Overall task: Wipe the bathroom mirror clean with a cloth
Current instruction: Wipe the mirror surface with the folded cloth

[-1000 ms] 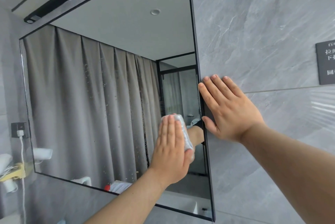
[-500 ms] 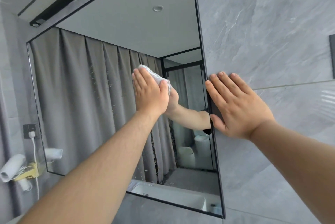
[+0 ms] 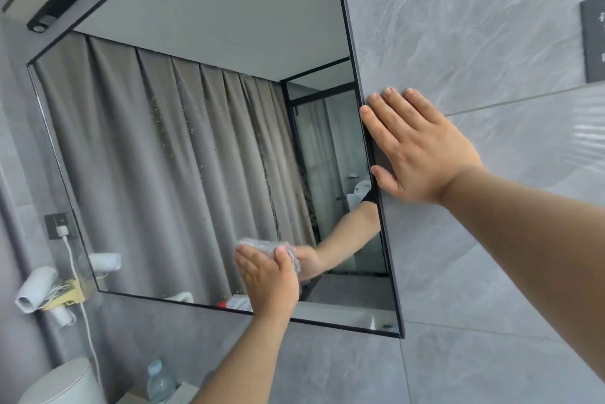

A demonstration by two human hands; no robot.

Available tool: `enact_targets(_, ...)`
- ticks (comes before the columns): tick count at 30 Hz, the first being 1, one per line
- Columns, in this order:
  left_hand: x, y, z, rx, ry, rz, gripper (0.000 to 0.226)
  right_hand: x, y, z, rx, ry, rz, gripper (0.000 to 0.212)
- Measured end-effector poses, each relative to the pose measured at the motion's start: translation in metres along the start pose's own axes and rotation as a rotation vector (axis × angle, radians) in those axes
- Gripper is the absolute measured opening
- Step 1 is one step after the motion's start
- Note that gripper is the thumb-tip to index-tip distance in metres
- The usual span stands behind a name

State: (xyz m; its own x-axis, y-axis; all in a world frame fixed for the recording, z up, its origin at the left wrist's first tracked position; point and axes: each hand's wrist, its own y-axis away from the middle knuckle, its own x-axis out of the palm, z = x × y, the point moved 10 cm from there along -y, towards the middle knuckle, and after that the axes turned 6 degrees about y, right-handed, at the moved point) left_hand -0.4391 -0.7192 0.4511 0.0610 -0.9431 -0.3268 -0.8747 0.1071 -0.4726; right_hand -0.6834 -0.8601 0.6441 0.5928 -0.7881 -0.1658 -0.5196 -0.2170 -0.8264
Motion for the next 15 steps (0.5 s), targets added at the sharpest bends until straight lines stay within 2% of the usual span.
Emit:
enact_targets(3, 0.013, 0.021, 0.044, -0.134, 0.052, 0.042, 0.077, -0.001, 0.000, 0.000, 0.000, 0.002, -0.008, 0.083)
enact_targets(8, 0.008, 0.013, 0.030, -0.177, 0.089, 0.031, 0.076, 0.000, 0.000, 0.000, -0.003, -0.002, -0.016, 0.083)
enact_targets(15, -0.023, -0.031, -0.096, 0.301, -0.036, -0.077, 0.078, 0.000, 0.000, 0.000, -0.001, -0.004, -0.017, 0.084)
